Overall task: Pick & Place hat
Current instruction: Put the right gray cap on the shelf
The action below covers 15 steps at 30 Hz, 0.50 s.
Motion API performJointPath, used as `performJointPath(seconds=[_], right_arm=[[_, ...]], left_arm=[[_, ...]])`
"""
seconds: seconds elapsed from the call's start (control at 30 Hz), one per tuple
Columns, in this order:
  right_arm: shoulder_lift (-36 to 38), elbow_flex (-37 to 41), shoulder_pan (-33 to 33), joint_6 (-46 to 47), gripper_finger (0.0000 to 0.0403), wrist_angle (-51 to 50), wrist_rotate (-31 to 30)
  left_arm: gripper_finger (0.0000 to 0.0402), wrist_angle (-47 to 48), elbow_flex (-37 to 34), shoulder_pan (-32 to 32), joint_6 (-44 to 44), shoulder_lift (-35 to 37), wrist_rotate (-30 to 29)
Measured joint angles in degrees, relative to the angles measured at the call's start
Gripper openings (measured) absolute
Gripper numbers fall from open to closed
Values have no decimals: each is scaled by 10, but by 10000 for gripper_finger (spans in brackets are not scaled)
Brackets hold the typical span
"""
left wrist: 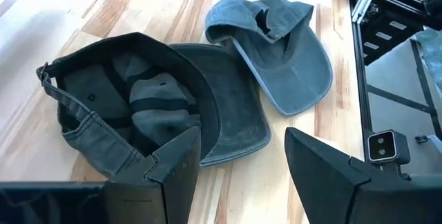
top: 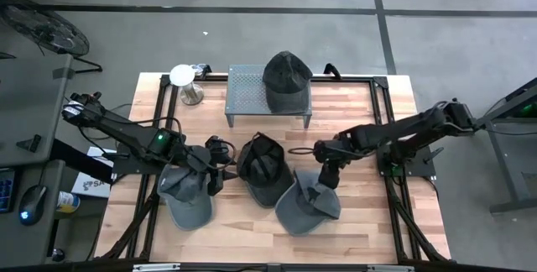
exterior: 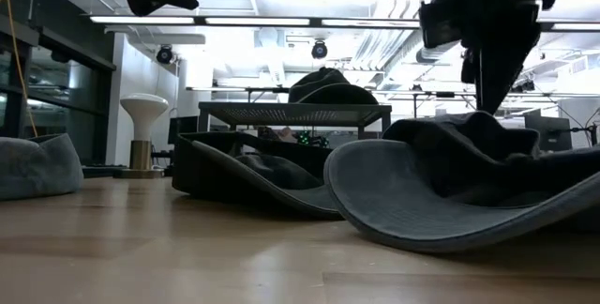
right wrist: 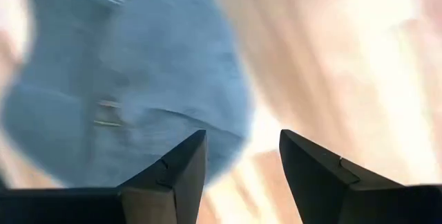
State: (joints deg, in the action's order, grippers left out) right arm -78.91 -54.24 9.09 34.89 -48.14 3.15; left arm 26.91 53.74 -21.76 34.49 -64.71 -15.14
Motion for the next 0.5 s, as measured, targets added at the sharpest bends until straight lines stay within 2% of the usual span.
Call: performJointPath(seconds=[0.13,0.5], right_arm=[[-1,17,-9,-42,176,5,-3],[-3,117,-8,-89,176,164,8]], left_arm=[[209,0,0,0,0,0,0],[209,0,0,0,3,0,-1]])
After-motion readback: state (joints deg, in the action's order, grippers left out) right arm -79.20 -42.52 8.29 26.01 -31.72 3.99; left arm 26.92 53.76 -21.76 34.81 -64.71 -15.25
